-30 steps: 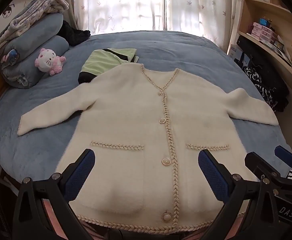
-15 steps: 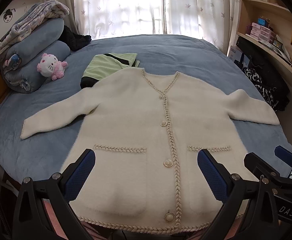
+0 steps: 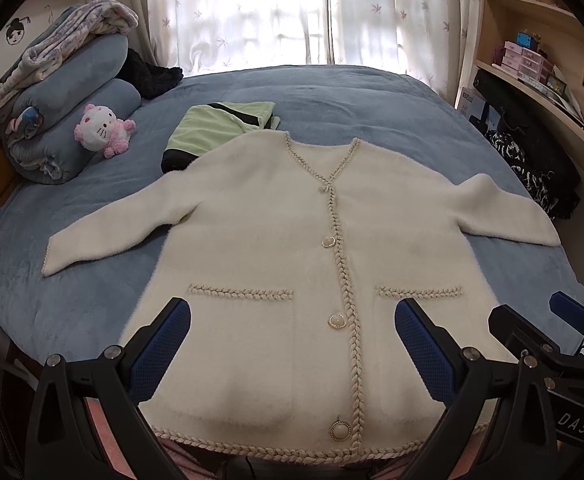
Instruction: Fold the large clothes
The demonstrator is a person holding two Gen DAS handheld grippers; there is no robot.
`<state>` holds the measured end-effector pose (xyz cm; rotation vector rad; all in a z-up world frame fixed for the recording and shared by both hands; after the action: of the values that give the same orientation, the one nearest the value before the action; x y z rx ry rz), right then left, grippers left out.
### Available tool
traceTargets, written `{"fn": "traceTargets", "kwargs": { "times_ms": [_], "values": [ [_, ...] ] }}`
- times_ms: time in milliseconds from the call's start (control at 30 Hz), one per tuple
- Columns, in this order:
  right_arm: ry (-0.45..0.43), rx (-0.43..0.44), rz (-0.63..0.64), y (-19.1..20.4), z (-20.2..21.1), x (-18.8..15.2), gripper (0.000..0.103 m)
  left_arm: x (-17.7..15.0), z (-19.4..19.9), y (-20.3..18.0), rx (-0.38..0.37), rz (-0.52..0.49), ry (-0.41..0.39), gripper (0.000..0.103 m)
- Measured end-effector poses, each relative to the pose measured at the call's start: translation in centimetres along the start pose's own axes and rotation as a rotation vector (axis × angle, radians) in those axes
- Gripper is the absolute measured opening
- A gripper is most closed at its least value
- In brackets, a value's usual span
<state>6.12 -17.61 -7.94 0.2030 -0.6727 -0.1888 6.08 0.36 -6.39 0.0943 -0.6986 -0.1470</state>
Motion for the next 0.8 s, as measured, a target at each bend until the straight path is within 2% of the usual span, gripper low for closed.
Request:
{"fn": "traceTargets", "kwargs": {
  "times_ms": [800],
  "values": [
    [0.013, -0.002, -0.004, -0.1, -0.7, -0.5, 0.103, -1.0, -0.5, -0.2, 0.01, 0.003, 0.023, 0.101]
  ]
}}
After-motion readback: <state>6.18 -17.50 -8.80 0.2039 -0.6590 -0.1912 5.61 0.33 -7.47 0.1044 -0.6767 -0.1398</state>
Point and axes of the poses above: each gripper's, at about its wrist camera, not at the fingertips, and z roughly against the way its jaws point, y to its left, x to its top, the point moved 10 cm from there along -z, roughly the way its jaws point, and after that the axes turned 12 degrees about -z, right-handed, at the moved point
